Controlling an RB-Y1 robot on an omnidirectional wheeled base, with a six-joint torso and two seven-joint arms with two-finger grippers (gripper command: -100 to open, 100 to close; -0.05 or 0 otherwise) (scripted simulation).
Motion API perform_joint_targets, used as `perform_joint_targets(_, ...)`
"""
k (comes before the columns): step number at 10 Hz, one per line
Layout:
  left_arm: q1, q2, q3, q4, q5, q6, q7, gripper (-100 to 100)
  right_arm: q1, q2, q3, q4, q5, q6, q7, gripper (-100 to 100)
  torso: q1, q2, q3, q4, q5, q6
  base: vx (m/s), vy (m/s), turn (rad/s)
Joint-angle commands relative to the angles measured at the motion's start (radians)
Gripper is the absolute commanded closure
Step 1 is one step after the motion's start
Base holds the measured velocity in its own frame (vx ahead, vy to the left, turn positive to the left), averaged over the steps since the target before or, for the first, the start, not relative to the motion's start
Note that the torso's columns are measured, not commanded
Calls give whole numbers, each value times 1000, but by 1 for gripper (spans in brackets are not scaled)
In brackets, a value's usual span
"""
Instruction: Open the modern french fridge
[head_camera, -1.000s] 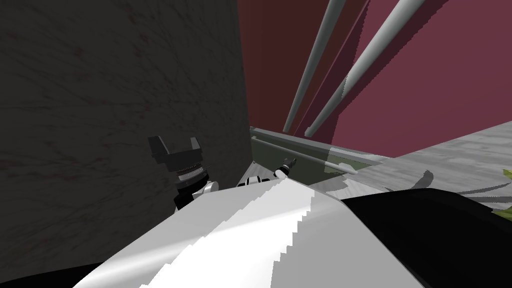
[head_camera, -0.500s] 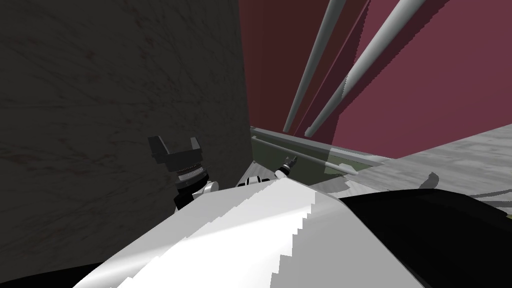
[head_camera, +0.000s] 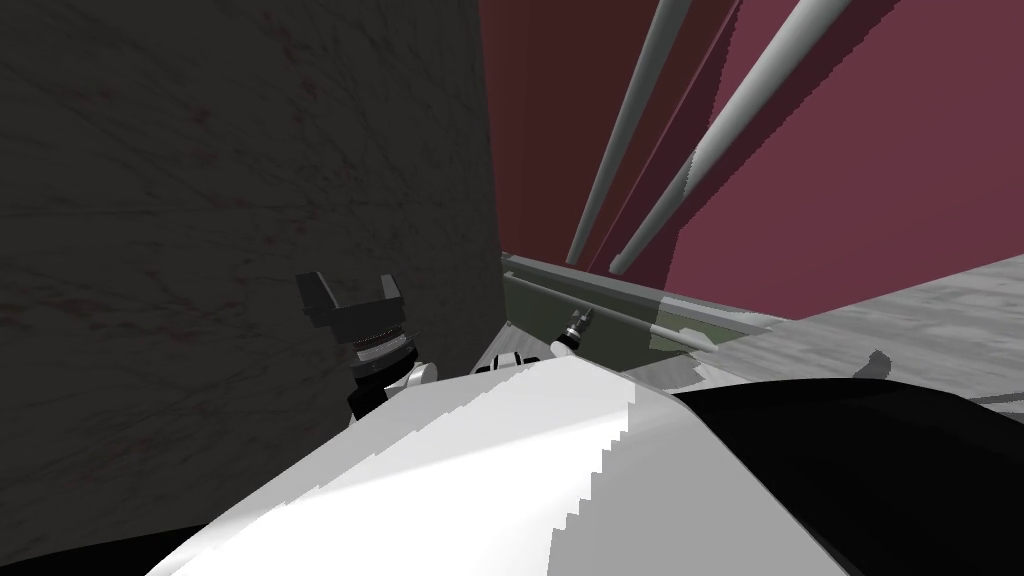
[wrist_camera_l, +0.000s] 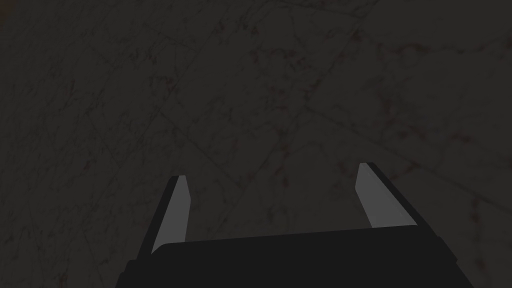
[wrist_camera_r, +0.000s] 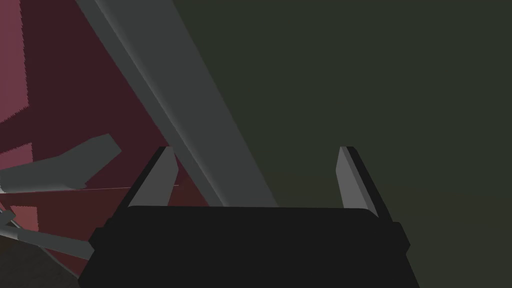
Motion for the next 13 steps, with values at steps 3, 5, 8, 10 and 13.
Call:
perform_joint_targets(3, 0, 0, 0, 0, 0, 0, 0, 0, -26, -10, 6, 65, 95, 68, 11, -100, 0, 0, 0, 0, 0, 0, -9, -7, 18)
perform_joint_targets(5, 0, 0, 0, 0, 0, 0, 0, 0, -37, -12, 9, 90, 129, 93, 14, -100, 0, 0, 0, 0, 0, 0, -9, -7, 19)
perform_joint_targets(8, 0, 0, 0, 0, 0, 0, 0, 0, 8, -5, 11, 16, 121, 92, 60, -100, -1, -1, 0, 0, 0, 0, 11, -24, 53)
perform_joint_targets(10, 0, 0, 0, 0, 0, 0, 0, 0, 30, -2, 12, -26, 120, 94, 83, -100, -4, -1, 0, 0, -1, 0, 23, -85, 78)
perform_joint_targets(13, 0, 0, 0, 0, 0, 0, 0, 0, 95, 8, 17, -131, 119, 99, 153, -100, 1, 0, 0, 0, 0, 0, 18, -61, 88)
